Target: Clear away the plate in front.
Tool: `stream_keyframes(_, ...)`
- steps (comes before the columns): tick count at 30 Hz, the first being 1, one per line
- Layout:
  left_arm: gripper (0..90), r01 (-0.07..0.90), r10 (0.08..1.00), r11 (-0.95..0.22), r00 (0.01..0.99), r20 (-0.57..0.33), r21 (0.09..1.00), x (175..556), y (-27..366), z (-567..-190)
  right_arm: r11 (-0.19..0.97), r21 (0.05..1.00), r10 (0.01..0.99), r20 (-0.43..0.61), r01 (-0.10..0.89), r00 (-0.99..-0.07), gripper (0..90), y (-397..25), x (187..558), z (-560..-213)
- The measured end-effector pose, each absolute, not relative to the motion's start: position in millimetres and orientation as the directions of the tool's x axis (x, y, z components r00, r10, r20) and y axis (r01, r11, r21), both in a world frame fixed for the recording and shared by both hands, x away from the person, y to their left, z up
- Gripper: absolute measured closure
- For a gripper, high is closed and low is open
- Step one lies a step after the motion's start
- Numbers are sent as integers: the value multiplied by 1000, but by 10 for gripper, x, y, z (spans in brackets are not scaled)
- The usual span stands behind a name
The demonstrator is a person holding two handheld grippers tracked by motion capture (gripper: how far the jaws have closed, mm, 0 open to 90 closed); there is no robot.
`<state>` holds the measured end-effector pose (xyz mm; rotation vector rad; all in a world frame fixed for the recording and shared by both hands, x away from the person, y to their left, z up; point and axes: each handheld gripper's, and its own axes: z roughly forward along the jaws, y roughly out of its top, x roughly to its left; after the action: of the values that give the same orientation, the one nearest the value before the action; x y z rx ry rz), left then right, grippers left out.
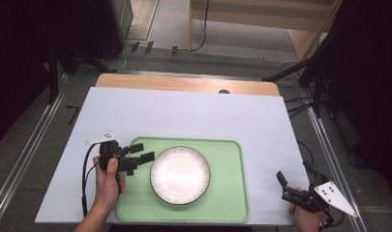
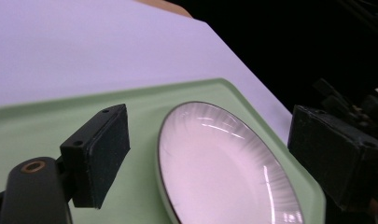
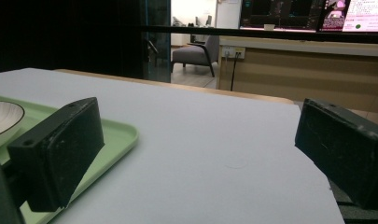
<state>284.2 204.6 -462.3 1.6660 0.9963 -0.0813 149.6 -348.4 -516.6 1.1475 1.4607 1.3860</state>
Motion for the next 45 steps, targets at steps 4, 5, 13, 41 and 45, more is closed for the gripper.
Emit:
stream_keyframes(4, 0, 587, 570, 28, 655, -496, 809, 2775, 2123, -4574, -11, 996, 963, 33, 85, -266, 17, -3483, 1498, -5166)
stream_keyframes(5, 0, 580, 584, 47, 645, -493, 814, 2756, 2169, -4553, -9, 996, 964, 32, 86, -265, 18, -3483, 1498, -5166)
stream_keyframes(13, 0, 502, 652, 67, 632, -418, 862, 2644, 2397, -4540, -8, 996, 964, 30, 86, -265, 18, -3482, 1499, -5166)
stream_keyframes(41, 0, 410, 804, 35, 530, -269, 911, 2324, 3026, -4700, -9, 996, 965, 32, 89, -259, 18, -3480, 1500, -5166)
stream_keyframes(45, 0, 416, 814, 28, 518, -262, 909, 2284, 3116, -4717, -11, 996, 966, 34, 91, -258, 18, -3480, 1500, -5166)
